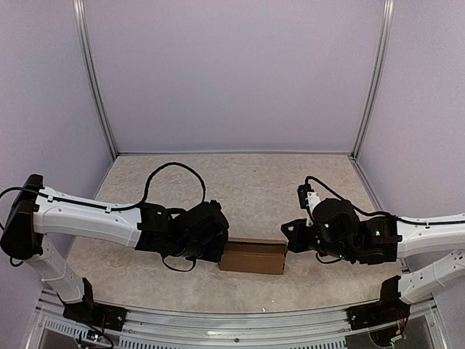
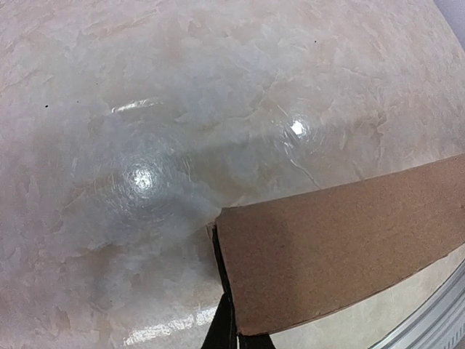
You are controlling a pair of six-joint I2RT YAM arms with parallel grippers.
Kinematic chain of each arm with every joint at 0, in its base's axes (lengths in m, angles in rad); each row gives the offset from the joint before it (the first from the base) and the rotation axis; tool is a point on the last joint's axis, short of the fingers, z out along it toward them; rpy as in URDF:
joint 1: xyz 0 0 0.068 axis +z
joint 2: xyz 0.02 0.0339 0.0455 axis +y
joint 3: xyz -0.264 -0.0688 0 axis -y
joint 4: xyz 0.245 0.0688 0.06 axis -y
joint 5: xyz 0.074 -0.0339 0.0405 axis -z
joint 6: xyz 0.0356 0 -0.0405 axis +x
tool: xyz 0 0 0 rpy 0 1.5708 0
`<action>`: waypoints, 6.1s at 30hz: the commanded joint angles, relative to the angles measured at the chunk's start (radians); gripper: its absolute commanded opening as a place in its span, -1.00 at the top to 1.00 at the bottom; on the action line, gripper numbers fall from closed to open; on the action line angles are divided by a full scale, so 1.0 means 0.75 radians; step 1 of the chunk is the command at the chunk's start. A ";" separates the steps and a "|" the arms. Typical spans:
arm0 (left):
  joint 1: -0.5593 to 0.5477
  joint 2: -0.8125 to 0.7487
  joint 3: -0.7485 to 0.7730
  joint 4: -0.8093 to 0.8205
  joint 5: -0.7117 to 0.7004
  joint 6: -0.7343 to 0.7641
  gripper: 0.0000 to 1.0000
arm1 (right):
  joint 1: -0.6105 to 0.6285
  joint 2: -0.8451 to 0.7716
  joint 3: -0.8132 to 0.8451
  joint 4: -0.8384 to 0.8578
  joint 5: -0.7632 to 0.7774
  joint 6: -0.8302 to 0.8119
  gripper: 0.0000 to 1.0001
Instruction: Fold the paper box
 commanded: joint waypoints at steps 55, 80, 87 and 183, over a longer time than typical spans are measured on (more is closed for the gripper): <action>-0.041 -0.217 -0.064 -0.004 0.056 0.179 -0.45 | -0.002 0.197 -0.194 0.313 -0.091 0.133 1.00; 0.260 -0.181 -0.118 0.594 0.748 0.362 1.00 | -0.002 -0.128 -0.253 0.372 -0.304 -0.051 1.00; 0.263 -0.063 -0.228 0.744 0.882 0.287 1.00 | -0.002 -0.092 -0.325 0.438 -0.349 -0.008 1.00; 0.335 -0.059 -0.306 0.483 0.604 0.231 1.00 | 0.001 -0.122 -0.325 -0.154 -0.360 0.213 1.00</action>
